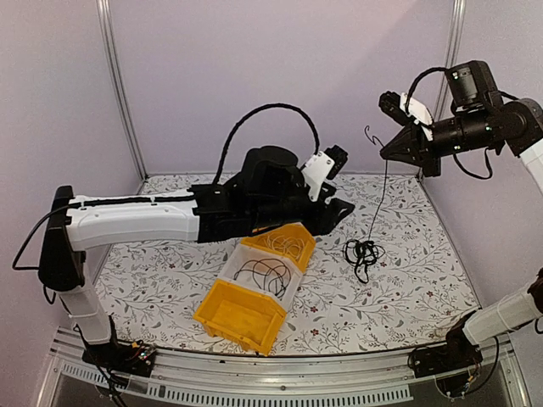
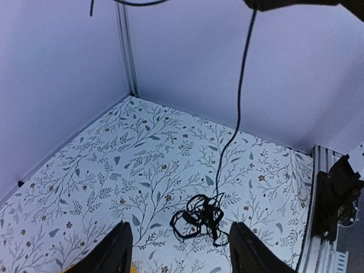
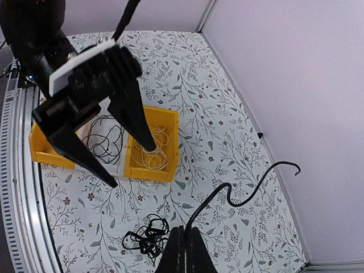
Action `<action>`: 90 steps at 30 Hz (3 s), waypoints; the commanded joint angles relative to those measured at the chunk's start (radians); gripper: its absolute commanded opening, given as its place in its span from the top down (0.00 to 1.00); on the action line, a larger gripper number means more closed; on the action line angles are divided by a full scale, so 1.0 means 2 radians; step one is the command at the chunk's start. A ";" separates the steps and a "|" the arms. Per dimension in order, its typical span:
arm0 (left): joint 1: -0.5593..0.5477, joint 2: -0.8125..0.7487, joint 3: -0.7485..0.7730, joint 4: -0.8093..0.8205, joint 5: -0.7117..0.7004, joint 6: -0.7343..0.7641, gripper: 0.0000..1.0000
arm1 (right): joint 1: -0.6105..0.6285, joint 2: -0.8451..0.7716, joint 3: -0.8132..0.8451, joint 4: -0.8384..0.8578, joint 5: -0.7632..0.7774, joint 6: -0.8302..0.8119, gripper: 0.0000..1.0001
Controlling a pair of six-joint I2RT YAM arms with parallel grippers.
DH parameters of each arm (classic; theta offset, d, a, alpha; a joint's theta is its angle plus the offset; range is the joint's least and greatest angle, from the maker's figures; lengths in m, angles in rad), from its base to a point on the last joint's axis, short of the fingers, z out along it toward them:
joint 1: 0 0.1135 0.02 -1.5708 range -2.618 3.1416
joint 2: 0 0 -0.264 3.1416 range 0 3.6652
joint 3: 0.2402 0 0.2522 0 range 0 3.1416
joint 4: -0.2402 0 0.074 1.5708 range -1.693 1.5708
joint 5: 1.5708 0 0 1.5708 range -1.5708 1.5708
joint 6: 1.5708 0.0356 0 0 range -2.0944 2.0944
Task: Untangle the cables
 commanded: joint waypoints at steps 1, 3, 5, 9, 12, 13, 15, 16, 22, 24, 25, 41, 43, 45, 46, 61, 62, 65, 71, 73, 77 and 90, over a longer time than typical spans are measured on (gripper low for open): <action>-0.029 0.082 0.083 0.078 0.036 0.078 0.38 | 0.002 0.037 0.088 -0.043 -0.025 0.030 1.00; -0.035 0.129 0.134 0.081 0.040 0.086 0.37 | 0.001 0.050 0.133 -0.051 -0.035 0.047 1.00; -0.040 0.176 0.184 0.079 0.029 0.093 0.38 | 0.002 0.064 0.185 -0.062 -0.043 0.061 1.00; -0.041 0.242 0.230 0.093 0.036 0.095 0.47 | 0.002 0.072 0.252 -0.055 -0.022 0.073 1.00; -0.040 0.252 0.190 0.147 0.056 0.090 0.50 | 0.001 0.057 0.267 -0.002 0.027 0.080 1.00; -0.040 0.253 0.165 0.164 0.060 0.085 0.51 | 0.001 0.046 0.266 0.030 0.046 0.083 1.00; -0.040 0.257 0.141 0.187 0.061 0.069 0.53 | 0.001 0.025 0.266 0.097 0.087 0.089 1.00; -0.040 0.260 0.133 0.194 0.073 0.061 0.53 | 0.002 0.018 0.266 0.139 0.103 0.091 1.00; -0.038 0.293 0.146 0.181 0.113 0.024 0.53 | 0.002 -0.004 0.268 0.247 0.152 0.090 1.00; -0.033 0.308 0.159 0.166 0.129 0.009 0.51 | 0.001 -0.006 0.269 0.274 0.157 0.096 1.00; -0.030 0.316 0.165 0.159 0.139 -0.008 0.51 | 0.001 -0.006 0.274 0.286 0.158 0.096 1.00; -0.015 0.315 0.128 0.189 0.150 -0.036 0.49 | 0.002 0.013 0.306 0.427 0.192 0.032 1.00; -0.010 0.300 0.125 0.189 0.151 -0.034 0.48 | 0.001 0.007 0.286 0.421 0.186 0.034 1.00; -0.007 0.278 0.121 0.192 0.150 -0.034 0.46 | 0.001 0.002 0.266 0.411 0.184 0.042 1.00; -0.005 0.266 0.120 0.194 0.148 -0.033 0.45 | 0.001 0.000 0.252 0.403 0.166 0.049 1.00; 0.022 0.035 0.011 0.064 -0.071 -0.120 0.40 | 0.003 -0.014 0.098 0.354 -0.017 0.140 1.00; 0.023 0.019 -0.004 0.043 -0.099 -0.128 0.40 | 0.003 -0.010 0.099 0.355 -0.028 0.147 1.00; 0.024 -0.036 -0.057 0.020 -0.167 -0.143 0.41 | 0.012 0.010 0.098 0.356 -0.054 0.166 1.00; 0.024 -0.161 -0.180 -0.007 -0.265 -0.207 0.41 | 0.057 0.046 0.101 0.363 -0.071 0.171 1.00; 0.024 -0.201 -0.208 -0.022 -0.290 -0.226 0.41 | 0.073 0.058 0.105 0.362 -0.073 0.172 1.00; 0.025 -0.254 -0.242 -0.072 -0.335 -0.259 0.41 | 0.104 0.070 0.110 0.360 -0.074 0.174 1.00; 0.028 -0.389 -0.314 -0.226 -0.414 -0.372 0.42 | 0.205 0.093 0.098 0.358 -0.079 0.180 1.00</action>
